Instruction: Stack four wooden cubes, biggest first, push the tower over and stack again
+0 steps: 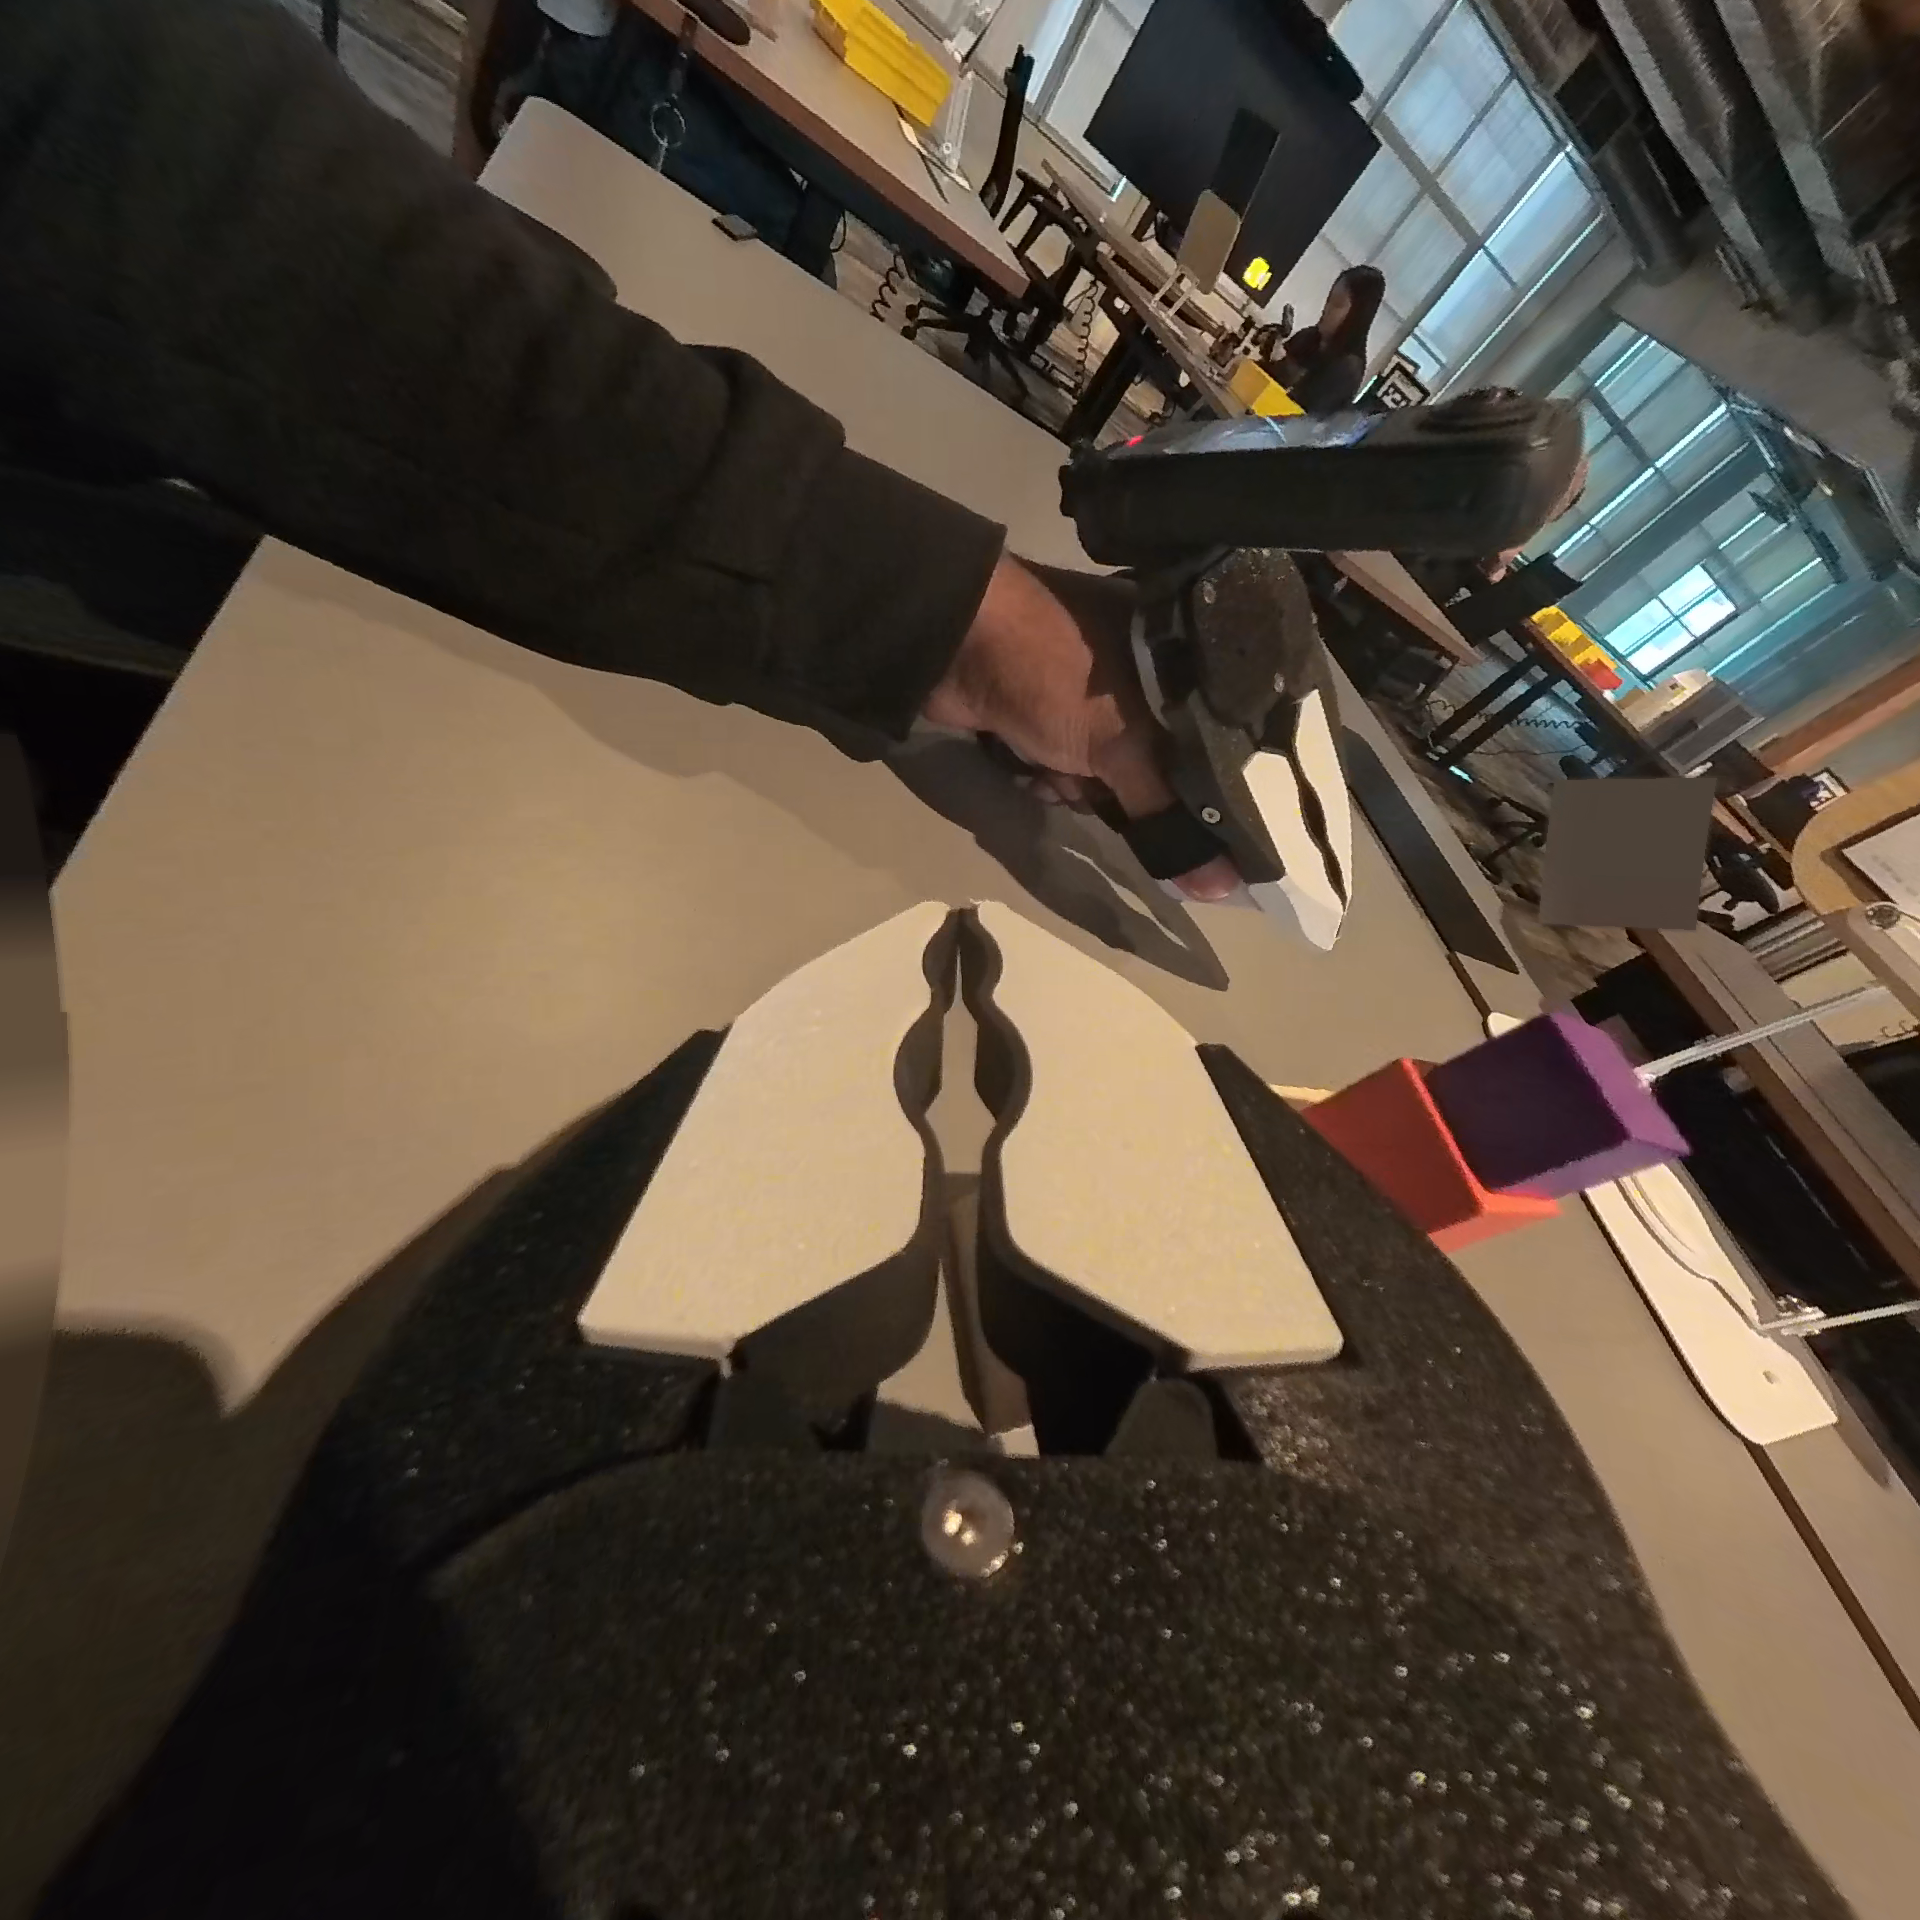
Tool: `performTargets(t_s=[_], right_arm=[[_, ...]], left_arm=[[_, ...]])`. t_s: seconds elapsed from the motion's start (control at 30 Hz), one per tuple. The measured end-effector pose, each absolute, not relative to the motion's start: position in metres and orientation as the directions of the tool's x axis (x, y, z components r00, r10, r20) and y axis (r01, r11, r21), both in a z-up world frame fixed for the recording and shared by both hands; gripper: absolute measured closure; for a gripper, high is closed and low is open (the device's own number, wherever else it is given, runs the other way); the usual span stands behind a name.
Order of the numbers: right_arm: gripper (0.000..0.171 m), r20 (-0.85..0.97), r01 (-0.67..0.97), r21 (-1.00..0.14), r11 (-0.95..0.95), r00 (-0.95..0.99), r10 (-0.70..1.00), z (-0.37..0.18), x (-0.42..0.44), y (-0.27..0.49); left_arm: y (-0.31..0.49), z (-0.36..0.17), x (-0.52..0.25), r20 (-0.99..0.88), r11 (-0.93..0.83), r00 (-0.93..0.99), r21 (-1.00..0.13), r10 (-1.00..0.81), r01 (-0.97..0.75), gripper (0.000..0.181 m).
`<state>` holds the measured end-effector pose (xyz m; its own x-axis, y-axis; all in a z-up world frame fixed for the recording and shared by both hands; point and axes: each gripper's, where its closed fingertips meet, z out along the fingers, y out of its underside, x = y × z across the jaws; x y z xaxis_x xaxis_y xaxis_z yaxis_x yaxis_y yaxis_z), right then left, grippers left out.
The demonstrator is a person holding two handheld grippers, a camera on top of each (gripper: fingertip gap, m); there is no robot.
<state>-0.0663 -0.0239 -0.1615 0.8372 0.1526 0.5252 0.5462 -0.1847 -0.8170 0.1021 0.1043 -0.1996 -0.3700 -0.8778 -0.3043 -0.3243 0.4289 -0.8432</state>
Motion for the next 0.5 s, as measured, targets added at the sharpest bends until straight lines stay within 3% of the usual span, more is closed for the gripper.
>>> performTargets(t_s=[0.23, 0.33, 0.5], right_arm=[[0.171, 0.560, 0.573, -0.790, -0.216, 0.819, 0.124, -0.164, -0.063, -0.019], [0.171, 0.618, 0.525, -0.746, -0.409, 0.775, -0.131, -0.161, -0.008, -0.025], [0.171, 0.402, 0.254, -0.895, -0.367, 0.816, -0.415, -0.138, 0.052, -0.060]], left_arm=[[0.104, -0.200, 0.102, -0.304, 0.430, -0.371, -0.842, -0.877, -0.326, 0.181], [0.104, -0.200, 0.102, -0.305, 0.431, -0.373, -0.842, -0.876, -0.323, 0.181], [0.104, -0.200, 0.102, -0.305, 0.430, -0.373, -0.844, -0.876, -0.320, 0.181]])
